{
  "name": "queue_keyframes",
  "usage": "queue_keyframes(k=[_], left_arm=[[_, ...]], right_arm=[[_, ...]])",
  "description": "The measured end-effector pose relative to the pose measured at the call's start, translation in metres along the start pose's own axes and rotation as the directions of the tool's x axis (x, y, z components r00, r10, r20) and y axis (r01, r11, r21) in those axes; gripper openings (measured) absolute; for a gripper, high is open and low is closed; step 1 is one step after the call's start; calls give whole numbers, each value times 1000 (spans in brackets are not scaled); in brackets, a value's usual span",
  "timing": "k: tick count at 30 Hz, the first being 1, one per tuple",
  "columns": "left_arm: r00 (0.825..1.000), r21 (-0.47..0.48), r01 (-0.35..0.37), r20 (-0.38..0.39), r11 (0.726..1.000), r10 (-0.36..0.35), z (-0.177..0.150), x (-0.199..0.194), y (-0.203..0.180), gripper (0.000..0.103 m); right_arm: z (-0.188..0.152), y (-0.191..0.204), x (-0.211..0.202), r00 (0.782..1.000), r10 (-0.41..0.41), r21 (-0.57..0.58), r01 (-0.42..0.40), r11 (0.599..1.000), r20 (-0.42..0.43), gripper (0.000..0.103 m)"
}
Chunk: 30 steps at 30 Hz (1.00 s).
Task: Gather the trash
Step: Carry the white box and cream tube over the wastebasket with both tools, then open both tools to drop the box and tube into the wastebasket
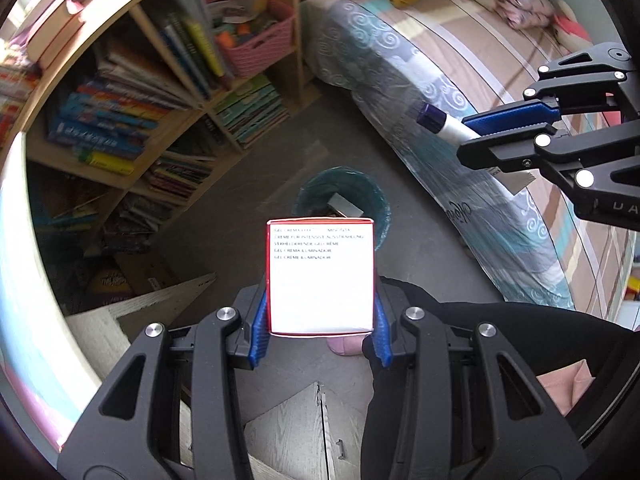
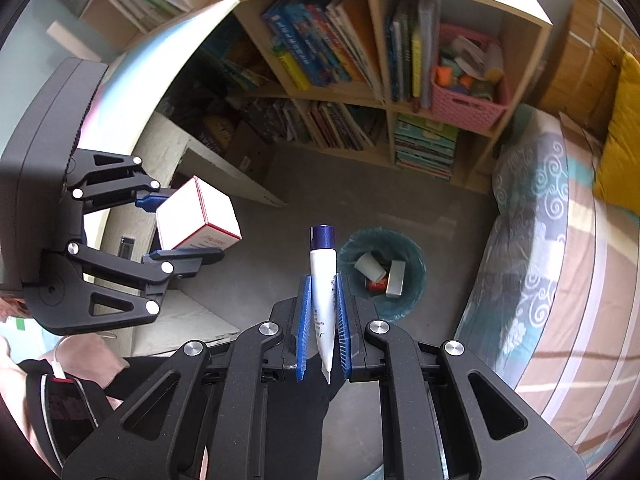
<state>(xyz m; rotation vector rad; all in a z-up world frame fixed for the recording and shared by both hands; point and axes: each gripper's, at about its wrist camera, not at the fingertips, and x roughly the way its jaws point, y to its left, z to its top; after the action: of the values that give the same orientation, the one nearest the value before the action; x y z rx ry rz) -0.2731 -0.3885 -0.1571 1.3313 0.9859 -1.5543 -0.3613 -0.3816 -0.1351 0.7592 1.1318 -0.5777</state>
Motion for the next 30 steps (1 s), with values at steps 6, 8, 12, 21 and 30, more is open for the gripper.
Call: queue_keyframes(k=[6, 8, 12, 21, 30], left_arm=[[1000, 43, 14, -16, 999, -13, 9, 3, -14, 38], [1000, 54, 18, -20, 998, -17, 12, 5, -17, 38], [999, 69, 22, -28, 997, -20, 20, 9, -22, 38], [1000, 99, 20, -22, 995, -18, 31, 13, -28, 73], [1000, 81, 6, -26, 997, -4, 36, 15, -24, 89]], right_arm=[[-10, -16, -2, 1000, 1, 49, -1, 999, 7, 13], [-11, -21, -2, 1000, 6, 67, -7, 998, 8, 13], [-11, -26, -1, 1000, 9, 78, -10, 997, 9, 13], [-8, -37, 2, 1000, 21, 101, -22, 995, 3, 32], [-2, -50, -3, 1000, 5, 112, -7, 994, 22, 70]])
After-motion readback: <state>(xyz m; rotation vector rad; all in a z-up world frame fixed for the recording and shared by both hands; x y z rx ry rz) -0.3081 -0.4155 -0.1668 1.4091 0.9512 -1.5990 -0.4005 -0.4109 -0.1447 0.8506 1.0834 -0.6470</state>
